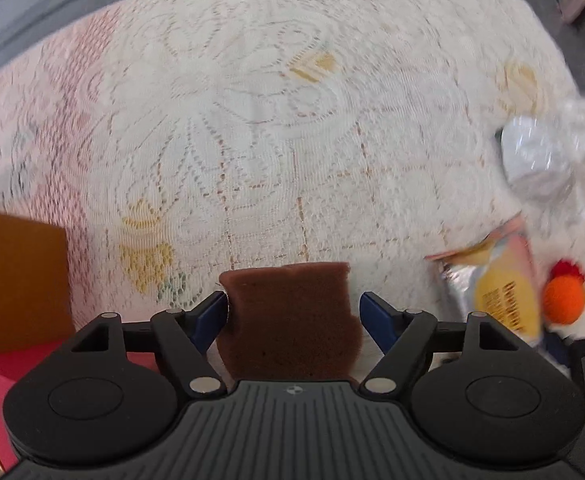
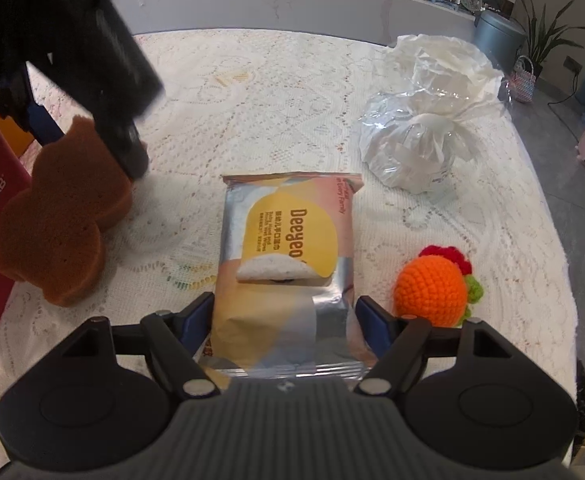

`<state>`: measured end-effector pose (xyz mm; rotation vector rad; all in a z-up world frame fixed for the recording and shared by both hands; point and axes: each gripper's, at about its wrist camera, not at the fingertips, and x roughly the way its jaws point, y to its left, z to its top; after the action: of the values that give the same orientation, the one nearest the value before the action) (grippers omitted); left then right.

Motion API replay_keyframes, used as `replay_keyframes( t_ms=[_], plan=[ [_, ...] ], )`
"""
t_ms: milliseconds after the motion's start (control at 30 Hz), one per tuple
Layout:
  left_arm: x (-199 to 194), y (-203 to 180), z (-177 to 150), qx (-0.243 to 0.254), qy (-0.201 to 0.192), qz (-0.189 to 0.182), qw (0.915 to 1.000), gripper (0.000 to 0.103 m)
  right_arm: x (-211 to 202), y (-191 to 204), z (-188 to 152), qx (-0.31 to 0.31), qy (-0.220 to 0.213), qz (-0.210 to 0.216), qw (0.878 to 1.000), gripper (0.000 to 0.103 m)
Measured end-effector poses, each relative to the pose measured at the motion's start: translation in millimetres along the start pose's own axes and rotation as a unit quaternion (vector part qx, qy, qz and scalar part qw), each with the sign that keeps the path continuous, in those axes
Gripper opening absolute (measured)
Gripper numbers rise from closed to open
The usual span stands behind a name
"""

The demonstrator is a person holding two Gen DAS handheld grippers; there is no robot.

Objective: Organize soft objects
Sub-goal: 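Lift the brown sponge with the left gripper while the right grasps the Deego package, then carry the sponge into the box and open the left gripper while the right carries the Deego package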

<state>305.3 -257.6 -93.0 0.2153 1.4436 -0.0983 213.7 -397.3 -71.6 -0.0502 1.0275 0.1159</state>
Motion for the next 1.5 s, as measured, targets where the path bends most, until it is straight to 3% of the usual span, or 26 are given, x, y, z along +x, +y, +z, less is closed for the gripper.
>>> replay_keyframes(
  t_ms=[167, 200, 367, 433, 600, 800, 967, 1233, 1367, 1500],
  plan=[
    [15, -12, -6, 0.007, -0.01, 0.065, 0.9978, 0.087, 0, 1, -1, -0.002, -0.001, 0.0, 1.0, 0.076],
    [11, -10, -5, 0.004, -0.014, 0.059, 0.9981, 0.08, 0, 1, -1, -0.001, -0.001, 0.001, 1.0, 0.076],
    [4, -6, -9, -0.003, -0.021, 0.047, 0.9987, 0.076, 0, 1, 0, -0.003, 0.0, 0.002, 1.0, 0.076],
    [0, -2, -11, -0.015, -0.02, 0.027, 0.9993, 0.076, 0, 1, 0, -0.004, 0.001, 0.003, 1.0, 0.074],
    [-27, 3, -18, -0.042, -0.04, -0.071, 0.9958, 0.076, -3, 4, -1, -0.018, -0.003, 0.022, 1.0, 0.069],
    [-71, 5, -34, -0.025, -0.095, -0.108, 0.9893, 0.076, -14, 4, -9, -0.005, -0.015, 0.053, 0.998, 0.067],
    [-97, 26, -53, -0.032, -0.169, -0.132, 0.9763, 0.076, -18, 6, -14, 0.0, -0.026, 0.098, 0.995, 0.065],
    [-144, 74, -87, -0.024, -0.281, -0.144, 0.9484, 0.076, -20, 4, -14, 0.066, -0.05, 0.141, 0.987, 0.06],
    [-155, 106, -97, -0.043, -0.306, -0.154, 0.9385, 0.076, -24, 9, -13, 0.072, -0.056, 0.155, 0.984, 0.059],
    [-156, 133, -105, -0.054, -0.311, -0.167, 0.9339, 0.075, -20, 25, -11, 0.031, -0.036, 0.119, 0.992, 0.06]
  ],
)
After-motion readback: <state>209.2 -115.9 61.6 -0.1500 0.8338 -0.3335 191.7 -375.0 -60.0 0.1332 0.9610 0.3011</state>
